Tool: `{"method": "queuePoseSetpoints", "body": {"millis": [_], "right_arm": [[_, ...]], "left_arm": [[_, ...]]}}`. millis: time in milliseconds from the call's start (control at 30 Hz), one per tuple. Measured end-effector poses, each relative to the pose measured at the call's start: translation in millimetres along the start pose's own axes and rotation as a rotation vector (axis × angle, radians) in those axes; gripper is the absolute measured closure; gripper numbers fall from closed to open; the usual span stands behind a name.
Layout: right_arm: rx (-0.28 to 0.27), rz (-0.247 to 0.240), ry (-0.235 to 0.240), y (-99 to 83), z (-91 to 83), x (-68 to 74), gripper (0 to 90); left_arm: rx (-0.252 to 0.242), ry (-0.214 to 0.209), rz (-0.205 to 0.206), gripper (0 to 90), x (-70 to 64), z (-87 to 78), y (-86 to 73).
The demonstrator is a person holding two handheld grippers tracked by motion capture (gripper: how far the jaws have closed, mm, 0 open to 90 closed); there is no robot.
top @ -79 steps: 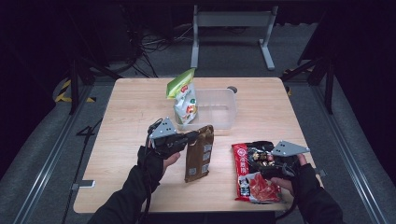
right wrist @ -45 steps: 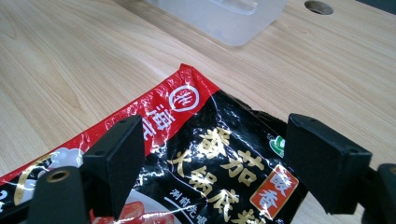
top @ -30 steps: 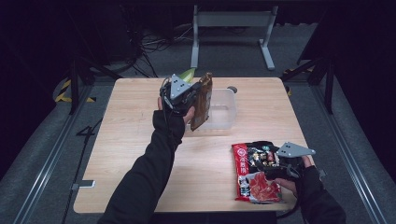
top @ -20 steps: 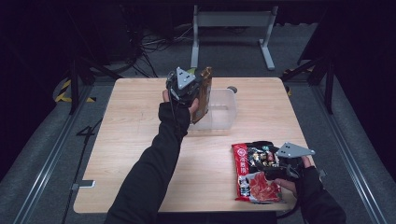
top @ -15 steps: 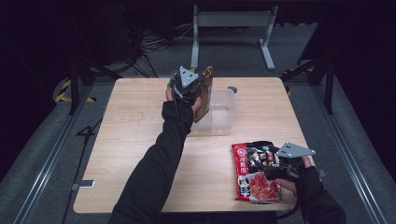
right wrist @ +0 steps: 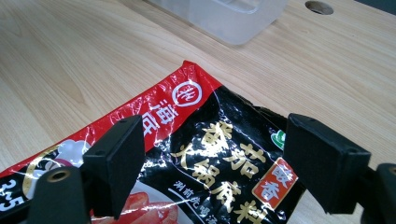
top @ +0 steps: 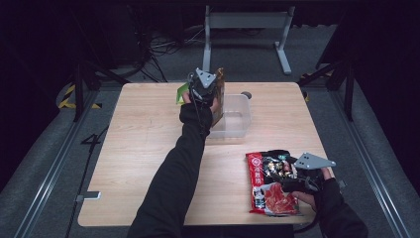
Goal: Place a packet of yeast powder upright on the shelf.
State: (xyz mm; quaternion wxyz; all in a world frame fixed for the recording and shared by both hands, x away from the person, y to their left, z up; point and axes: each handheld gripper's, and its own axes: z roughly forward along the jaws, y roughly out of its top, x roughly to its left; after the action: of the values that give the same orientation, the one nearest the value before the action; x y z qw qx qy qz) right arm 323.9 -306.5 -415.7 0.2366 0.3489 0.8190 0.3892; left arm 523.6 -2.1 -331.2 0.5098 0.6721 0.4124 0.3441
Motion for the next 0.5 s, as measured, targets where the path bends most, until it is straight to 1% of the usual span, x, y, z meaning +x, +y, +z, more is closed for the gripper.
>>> {"method": "queuePoseSetpoints", "body": {"millis": [33, 100, 133, 200, 267, 367, 400, 433, 467, 500], "right_arm": [[0.0, -0.001, 0.0, -0.1, -0.2, 0.3, 21.5], [0.001, -0.002, 0.001, -0.2, -0.2, 0.9, 21.5], [0.002, -0.003, 0.0, -0.3, 0.1, 1.4, 21.4], [0.004, -0.007, 0.001, -0.3, 0.3, 1.9, 21.4], [0.003, -0.013, -0.001, -0.2, 0.0, 2.6, 21.4], [0.0, -0.016, -0.003, 0.0, -0.5, 2.5, 21.5], [0.0, -0.015, -0.001, 0.0, -0.6, 2.3, 21.5], [0.0, -0.015, -0.001, 0.0, -0.6, 2.3, 21.5], [0.0, -0.015, -0.001, -0.1, -0.4, 2.3, 21.5], [0.0, -0.015, -0.001, -0.1, -0.4, 2.3, 21.5]], "left_arm": [[-0.004, 0.0, -0.007, 89.7, -1.0, 0.4, -1.1], [0.002, -0.015, -0.034, 89.7, -3.4, 3.3, -4.8], [0.007, -0.004, -0.029, 89.7, -5.8, 3.8, -6.5], [0.02, -0.006, -0.025, 89.6, -8.8, 5.8, -9.6], [0.022, -0.002, -0.004, 89.3, -10.3, 6.4, -13.8], [0.035, -0.044, -0.009, 88.2, -8.4, 6.3, -22.9], [0.041, -0.053, -0.002, 87.9, -7.8, 5.4, -26.0], [0.041, -0.053, -0.002, 87.7, -7.8, 5.4, -26.0], [0.036, -0.078, -0.002, 87.0, -5.6, 2.2, -31.8], [0.036, -0.078, -0.002, 86.9, -5.6, 2.2, -31.8]]}}
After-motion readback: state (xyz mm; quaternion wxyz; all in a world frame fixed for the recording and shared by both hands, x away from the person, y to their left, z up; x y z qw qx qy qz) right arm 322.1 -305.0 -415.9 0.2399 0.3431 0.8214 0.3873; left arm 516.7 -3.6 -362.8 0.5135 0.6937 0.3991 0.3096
